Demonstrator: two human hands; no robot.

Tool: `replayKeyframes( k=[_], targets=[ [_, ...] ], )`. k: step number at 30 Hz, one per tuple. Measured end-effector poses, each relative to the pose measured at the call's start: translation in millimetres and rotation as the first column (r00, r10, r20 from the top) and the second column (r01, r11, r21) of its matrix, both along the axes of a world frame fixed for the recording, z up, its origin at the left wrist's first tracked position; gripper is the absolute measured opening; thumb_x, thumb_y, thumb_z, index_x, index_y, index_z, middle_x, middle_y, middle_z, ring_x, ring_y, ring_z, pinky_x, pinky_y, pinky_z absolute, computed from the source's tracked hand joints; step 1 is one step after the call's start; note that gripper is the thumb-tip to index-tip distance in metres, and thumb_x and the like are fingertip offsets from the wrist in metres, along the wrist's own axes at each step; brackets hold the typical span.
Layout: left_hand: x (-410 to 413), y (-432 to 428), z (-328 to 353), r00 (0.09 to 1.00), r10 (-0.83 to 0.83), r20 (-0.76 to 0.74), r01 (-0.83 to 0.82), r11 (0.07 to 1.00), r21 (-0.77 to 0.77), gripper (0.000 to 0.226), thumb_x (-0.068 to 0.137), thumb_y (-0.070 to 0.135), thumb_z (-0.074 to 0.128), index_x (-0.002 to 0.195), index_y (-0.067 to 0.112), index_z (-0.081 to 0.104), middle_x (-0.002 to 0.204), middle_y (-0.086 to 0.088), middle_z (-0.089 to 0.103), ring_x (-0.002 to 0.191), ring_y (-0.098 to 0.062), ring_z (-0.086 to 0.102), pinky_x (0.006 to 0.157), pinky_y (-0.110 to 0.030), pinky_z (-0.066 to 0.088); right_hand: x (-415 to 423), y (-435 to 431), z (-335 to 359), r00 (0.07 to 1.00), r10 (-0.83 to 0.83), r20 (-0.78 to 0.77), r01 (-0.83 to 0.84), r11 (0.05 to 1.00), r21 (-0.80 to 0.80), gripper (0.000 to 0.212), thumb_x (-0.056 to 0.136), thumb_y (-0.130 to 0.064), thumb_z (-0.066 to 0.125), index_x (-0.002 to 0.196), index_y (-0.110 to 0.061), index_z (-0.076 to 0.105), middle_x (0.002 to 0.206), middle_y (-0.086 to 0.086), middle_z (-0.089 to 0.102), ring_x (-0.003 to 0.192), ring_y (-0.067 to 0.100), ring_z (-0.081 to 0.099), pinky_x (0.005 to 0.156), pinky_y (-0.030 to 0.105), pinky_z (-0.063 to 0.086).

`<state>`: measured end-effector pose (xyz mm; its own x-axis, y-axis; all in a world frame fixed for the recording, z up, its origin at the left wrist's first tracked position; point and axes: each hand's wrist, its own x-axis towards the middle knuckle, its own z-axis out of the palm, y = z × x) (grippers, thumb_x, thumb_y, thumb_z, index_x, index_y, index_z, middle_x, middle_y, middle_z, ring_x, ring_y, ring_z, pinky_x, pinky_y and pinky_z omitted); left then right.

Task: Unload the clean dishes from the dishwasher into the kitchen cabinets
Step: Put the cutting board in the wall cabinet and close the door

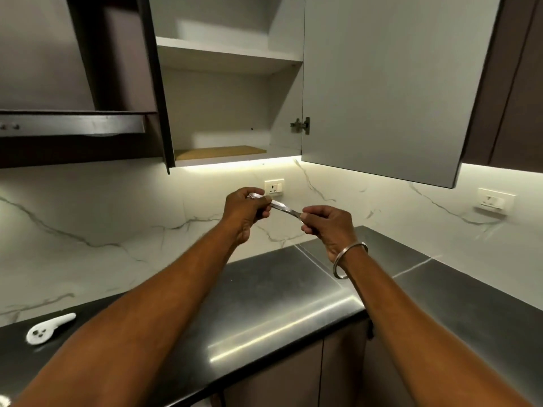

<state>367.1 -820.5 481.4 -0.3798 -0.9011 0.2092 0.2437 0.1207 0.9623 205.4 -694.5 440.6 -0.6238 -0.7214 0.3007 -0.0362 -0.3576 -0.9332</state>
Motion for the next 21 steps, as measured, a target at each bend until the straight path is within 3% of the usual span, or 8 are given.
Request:
replayKeyframes(
  k=[4,11,16,21],
  targets=[
    [-31.6,-47.2,21.9,0.998,0.035,-0.046,-0.035,0.999,0.009,0.03,0.086,-0.001,0.078,0.113,0.005,0.067,0.091,-0.021,0.073,0.067,-0.023,0.067,0.069,-0.032,0.061,-28.1,-50.0,20.4,0.999,0.032,-0.007,-0.032,0.999,-0.027,0.019,0.079,-0.002,0.082,0.098,-0.002,0.076,0.087,0.021,0.075,0.067,0.03,0.069,0.077,0.039,0.062],
    [-80.3,-110.3,56.6,0.983,0.085,-0.162,-0.083,0.996,0.022,0.033,0.084,-0.006,0.079,0.113,0.003,0.067,0.078,-0.017,0.073,0.066,-0.025,0.064,0.064,-0.032,0.057,-66.0,-114.5,55.2,0.989,0.142,-0.031,-0.143,0.99,-0.011,0.021,0.083,-0.001,0.078,0.103,-0.002,0.073,0.087,0.022,0.074,0.069,0.033,0.071,0.076,0.038,0.062],
    [-115.0,-157.6,78.4,0.981,0.106,-0.16,-0.11,0.994,-0.021,0.033,0.085,-0.003,0.077,0.116,-0.002,0.065,0.084,-0.02,0.074,0.064,-0.022,0.065,0.058,-0.029,0.055,-87.1,-159.6,75.9,0.975,0.218,-0.053,-0.218,0.976,0.002,0.019,0.087,0.0,0.07,0.106,0.0,0.07,0.09,0.029,0.072,0.068,0.035,0.068,0.067,0.033,0.06],
    [-152.1,-214.9,98.6,0.985,0.099,-0.144,-0.106,0.993,-0.043,0.037,0.09,-0.002,0.074,0.126,0.002,0.062,0.081,-0.02,0.07,0.057,-0.021,0.061,0.061,-0.032,0.057,-107.5,-217.5,102.1,0.987,0.135,-0.089,-0.134,0.991,0.022,0.016,0.091,0.002,0.062,0.104,-0.004,0.071,0.082,0.02,0.07,0.062,0.023,0.061,0.058,0.03,0.05]
  ],
)
